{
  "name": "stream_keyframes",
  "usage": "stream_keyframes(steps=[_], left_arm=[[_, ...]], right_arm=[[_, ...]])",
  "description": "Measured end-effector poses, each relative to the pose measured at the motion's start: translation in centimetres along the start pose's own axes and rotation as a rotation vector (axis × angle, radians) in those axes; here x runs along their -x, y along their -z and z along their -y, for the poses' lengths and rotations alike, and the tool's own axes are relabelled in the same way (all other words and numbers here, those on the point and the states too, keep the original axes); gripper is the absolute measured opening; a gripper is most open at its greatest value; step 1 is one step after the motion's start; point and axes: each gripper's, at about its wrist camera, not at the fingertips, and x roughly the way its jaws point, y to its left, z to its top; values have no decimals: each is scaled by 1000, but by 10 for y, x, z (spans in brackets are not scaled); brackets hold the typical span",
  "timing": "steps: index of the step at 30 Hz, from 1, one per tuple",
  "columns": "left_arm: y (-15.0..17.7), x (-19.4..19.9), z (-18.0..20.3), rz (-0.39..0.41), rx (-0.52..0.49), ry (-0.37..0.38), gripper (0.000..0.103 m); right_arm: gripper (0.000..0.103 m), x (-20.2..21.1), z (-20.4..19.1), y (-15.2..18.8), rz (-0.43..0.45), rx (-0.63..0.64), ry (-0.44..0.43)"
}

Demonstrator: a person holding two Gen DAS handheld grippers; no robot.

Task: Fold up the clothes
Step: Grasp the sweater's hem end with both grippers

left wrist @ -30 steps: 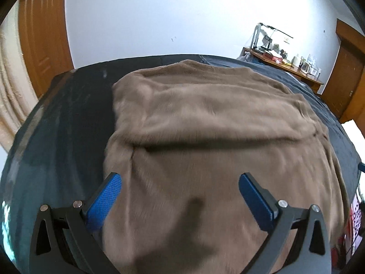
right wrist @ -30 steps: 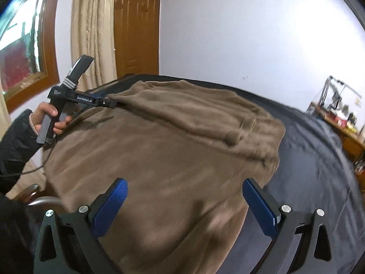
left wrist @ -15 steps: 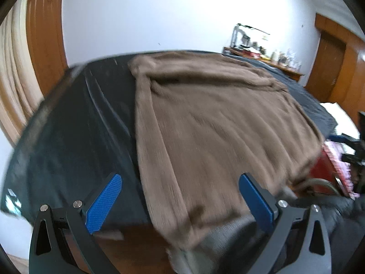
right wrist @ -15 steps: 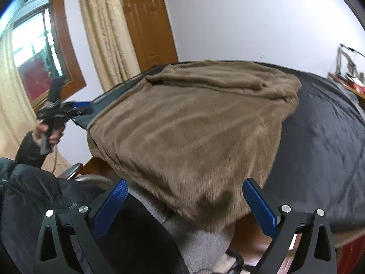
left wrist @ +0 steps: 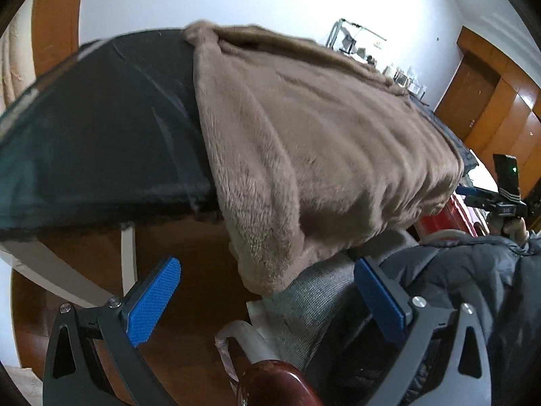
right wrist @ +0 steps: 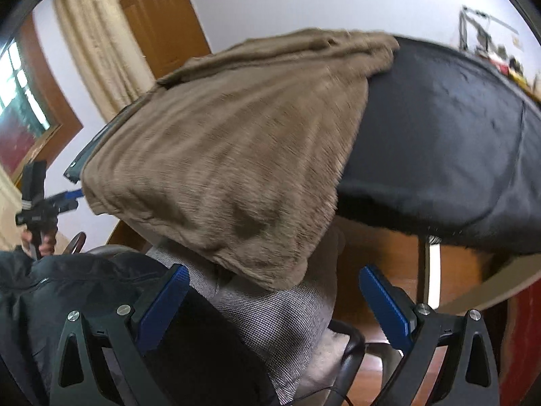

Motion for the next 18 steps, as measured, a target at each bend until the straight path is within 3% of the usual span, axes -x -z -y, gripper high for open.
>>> stream_keyframes(steps=[4,8,14,16,18], left_arm=[[-9,-16,-10,-15,45,111,103],[-21,-18,-7,37,40,221,103],[-32,-33,-1,0,25,256,103],[-36,-38,-1,-11,25,265,103],[-39,-43,-4,-26,51,275,103]], right_arm=[[102,-11,12,-3,1,-35,-25],[102,-23,18,-13,1,-75,-85],[102,-32,14,-20,-15,-57,-138],[99,-33,10,-20,-18,-35,-133],[82,-35,6,-19,-21,-9,-125]])
